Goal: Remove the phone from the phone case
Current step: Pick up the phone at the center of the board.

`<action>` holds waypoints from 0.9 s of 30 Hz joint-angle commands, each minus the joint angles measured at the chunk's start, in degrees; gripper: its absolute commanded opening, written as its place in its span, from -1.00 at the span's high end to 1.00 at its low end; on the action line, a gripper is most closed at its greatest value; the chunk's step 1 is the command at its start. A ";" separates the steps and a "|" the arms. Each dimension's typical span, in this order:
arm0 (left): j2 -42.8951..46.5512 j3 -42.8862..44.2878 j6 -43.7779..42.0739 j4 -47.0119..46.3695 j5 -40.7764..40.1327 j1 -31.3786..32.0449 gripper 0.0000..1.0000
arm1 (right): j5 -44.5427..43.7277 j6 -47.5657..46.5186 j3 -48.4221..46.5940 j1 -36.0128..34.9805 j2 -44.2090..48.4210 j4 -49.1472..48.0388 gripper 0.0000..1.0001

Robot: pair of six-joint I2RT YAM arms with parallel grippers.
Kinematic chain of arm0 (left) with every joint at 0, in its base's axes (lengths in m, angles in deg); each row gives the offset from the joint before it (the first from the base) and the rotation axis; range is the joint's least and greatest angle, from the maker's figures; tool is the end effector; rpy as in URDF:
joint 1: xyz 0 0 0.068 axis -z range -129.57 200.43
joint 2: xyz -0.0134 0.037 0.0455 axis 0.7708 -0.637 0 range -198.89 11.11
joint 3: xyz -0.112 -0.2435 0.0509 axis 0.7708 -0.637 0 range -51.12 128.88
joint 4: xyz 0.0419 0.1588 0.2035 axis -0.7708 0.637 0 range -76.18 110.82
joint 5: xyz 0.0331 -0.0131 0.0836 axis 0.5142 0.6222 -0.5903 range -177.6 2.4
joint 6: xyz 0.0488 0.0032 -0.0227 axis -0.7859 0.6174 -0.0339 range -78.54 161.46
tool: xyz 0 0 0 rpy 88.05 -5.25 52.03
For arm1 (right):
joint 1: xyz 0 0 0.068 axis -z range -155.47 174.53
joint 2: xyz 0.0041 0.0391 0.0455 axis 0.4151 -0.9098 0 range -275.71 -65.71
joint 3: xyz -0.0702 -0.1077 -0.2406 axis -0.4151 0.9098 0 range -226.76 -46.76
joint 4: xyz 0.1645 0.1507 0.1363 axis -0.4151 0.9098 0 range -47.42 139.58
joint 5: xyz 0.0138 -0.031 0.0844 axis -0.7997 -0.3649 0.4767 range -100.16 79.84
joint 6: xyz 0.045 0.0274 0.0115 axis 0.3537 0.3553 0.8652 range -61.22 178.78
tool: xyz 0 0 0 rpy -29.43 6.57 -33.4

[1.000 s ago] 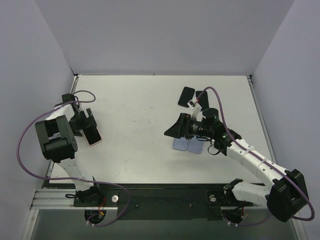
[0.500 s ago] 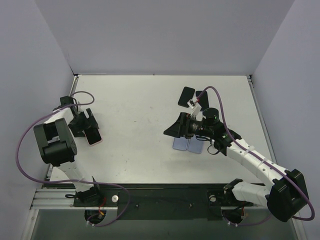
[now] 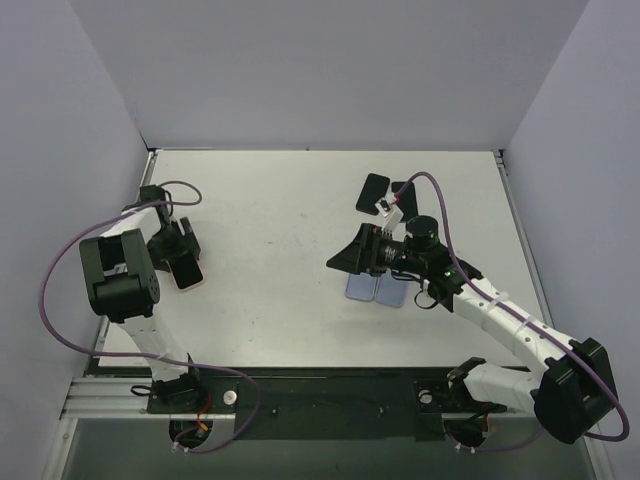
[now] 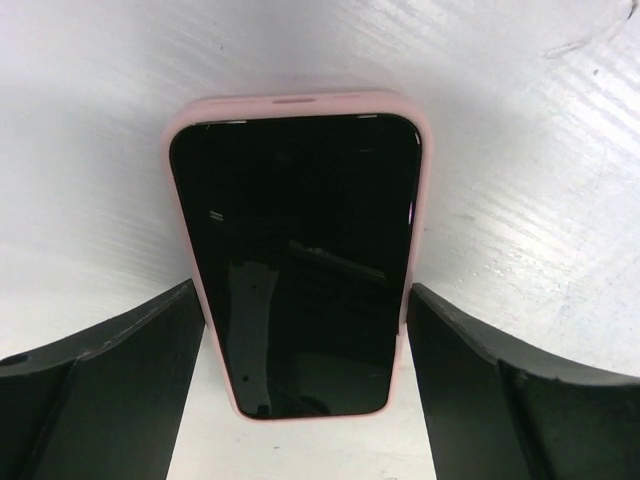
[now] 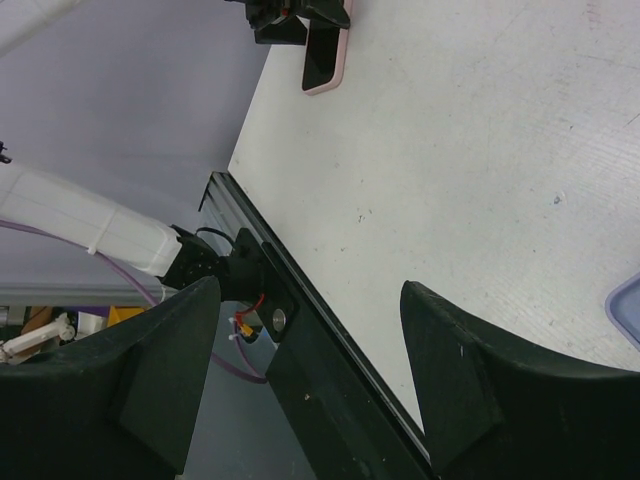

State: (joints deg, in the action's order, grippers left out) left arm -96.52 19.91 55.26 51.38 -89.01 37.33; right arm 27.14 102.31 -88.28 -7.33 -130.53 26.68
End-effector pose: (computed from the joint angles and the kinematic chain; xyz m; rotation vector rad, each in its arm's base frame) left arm 0.3527 0.0831 0.1618 -0.6713 2.7852 0.0329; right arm 0.2077 0.1543 0.2974 -0.3567 1.8917 1.4843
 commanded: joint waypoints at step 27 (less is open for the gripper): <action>6.54 -1.59 -0.01 -3.02 1.41 5.28 1.00 | -22.08 1.12 -1.37 -1.98 11.20 19.76 -0.26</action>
State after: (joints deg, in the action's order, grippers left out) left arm -96.04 19.82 54.36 51.79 -89.71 39.88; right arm 11.27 102.48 -87.91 -8.57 -121.13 41.65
